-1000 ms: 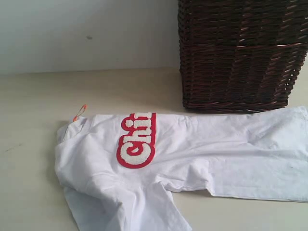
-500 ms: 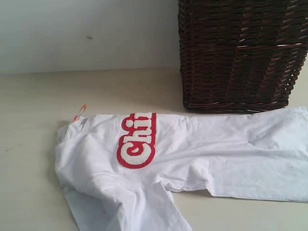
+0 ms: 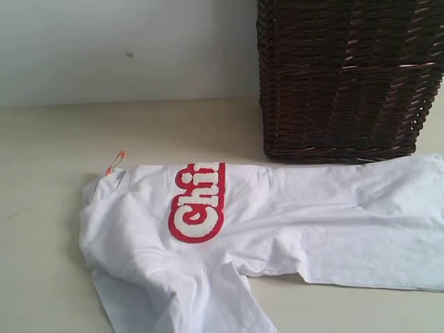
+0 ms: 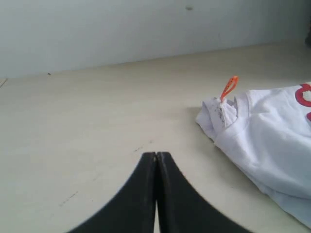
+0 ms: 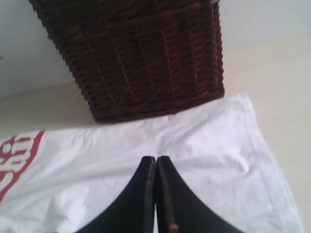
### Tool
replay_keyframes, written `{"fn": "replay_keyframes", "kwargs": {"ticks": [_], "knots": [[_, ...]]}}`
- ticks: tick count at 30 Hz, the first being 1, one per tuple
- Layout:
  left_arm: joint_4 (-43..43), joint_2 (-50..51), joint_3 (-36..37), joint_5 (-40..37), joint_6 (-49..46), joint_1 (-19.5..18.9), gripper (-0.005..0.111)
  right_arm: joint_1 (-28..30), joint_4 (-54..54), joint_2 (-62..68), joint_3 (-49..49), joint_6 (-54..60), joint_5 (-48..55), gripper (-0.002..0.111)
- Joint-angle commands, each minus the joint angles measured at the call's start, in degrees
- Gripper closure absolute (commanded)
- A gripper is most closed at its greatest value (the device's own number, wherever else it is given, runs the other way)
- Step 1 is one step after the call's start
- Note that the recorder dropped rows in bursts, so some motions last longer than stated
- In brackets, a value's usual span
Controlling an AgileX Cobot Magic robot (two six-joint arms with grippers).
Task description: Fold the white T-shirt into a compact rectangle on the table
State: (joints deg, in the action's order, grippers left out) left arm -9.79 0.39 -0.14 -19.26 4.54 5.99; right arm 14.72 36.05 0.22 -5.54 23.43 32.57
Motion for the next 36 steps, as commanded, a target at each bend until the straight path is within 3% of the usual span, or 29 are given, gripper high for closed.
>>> {"fn": "replay_keyframes", "kwargs": {"ticks": [1, 3, 36], "knots": [[-0.04, -0.39, 0.14, 0.56, 0.14, -0.12, 0.104, -0.08, 0.52, -0.22, 4.21, 0.78, 3.46, 0.108], [-0.04, -0.39, 0.14, 0.44, 0.14, -0.12, 0.104, -0.08, 0.45, -0.22, 4.33, 4.3, 2.83, 0.108], [-0.04, -0.39, 0.14, 0.55, 0.14, -0.12, 0.104, -0.08, -1.3, -0.22, 4.56, 1.95, 0.89, 0.108]]}}
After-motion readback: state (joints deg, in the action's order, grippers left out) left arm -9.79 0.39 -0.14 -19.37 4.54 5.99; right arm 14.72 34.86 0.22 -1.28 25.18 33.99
